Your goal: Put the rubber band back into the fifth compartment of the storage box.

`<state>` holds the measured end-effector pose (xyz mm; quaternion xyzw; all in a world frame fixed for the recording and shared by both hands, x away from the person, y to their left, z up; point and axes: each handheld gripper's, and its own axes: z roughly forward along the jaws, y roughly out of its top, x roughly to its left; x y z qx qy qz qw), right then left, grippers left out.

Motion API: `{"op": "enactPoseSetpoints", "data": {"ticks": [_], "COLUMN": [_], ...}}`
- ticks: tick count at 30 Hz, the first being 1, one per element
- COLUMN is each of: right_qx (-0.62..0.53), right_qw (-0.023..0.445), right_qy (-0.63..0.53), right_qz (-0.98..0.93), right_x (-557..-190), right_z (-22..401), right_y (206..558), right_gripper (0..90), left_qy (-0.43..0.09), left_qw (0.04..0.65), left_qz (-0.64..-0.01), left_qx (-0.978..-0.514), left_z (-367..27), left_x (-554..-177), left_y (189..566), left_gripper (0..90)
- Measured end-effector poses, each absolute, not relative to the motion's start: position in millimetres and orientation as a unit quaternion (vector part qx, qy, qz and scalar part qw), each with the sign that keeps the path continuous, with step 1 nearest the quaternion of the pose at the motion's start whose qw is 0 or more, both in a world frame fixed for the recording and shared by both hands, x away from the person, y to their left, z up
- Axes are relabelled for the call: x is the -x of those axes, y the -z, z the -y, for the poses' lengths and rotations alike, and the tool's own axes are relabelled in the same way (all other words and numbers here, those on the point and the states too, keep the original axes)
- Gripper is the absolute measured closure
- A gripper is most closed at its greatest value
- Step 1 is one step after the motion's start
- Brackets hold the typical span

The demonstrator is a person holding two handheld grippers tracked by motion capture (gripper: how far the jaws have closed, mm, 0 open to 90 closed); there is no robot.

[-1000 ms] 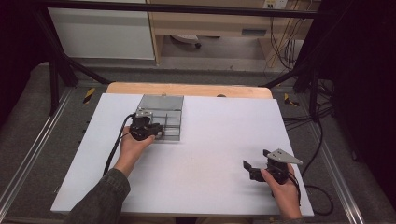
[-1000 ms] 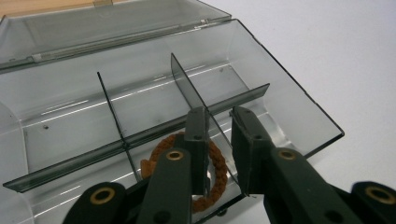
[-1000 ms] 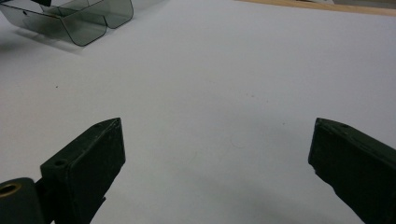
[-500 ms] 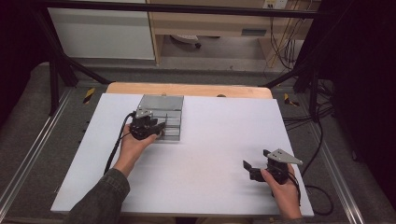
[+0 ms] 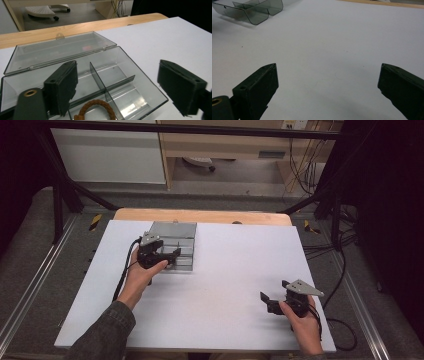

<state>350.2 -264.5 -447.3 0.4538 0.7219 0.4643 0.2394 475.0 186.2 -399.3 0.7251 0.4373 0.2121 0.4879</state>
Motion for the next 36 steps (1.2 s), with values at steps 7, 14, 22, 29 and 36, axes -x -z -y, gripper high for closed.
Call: {"op": "enactPoseSetpoints", "data": {"ticks": [7, 14, 22, 29, 36], "right_qx": [-0.454, -0.453, -0.454, -0.453, -0.454], "right_qw": [0.24, 0.24, 0.24, 0.24, 0.239], "right_qy": [-0.465, -0.465, -0.465, -0.465, -0.465], "right_qz": [-0.721, -0.722, -0.721, -0.722, -0.721], "right_x": [-350.2, -349.9, -349.9, -350.0, -349.9], "right_z": [264.8, 264.0, 264.2, 264.1, 264.1], "right_y": [447.3, 446.7, 446.8, 446.9, 446.8], "right_gripper": [3.5, 3.5, 3.5, 3.5, 3.5], "left_qy": [-0.214, -0.217, -0.215, -0.206, -0.199], "left_qw": [0.49, 0.461, 0.469, 0.48, 0.49], "left_qz": [-0.436, -0.448, -0.441, -0.431, -0.425], "left_qx": [-0.724, -0.734, -0.734, -0.736, -0.735], "left_z": [-188.7, -191.5, -193.1, -196.6, -207.2], "left_x": [-467.5, -460.6, -452.3, -438.5, -415.1], "left_y": [390.9, 387.9, 380.3, 378.3, 385.1], "left_gripper": [7.2, 7.9, 7.6, 7.6, 7.8]}}
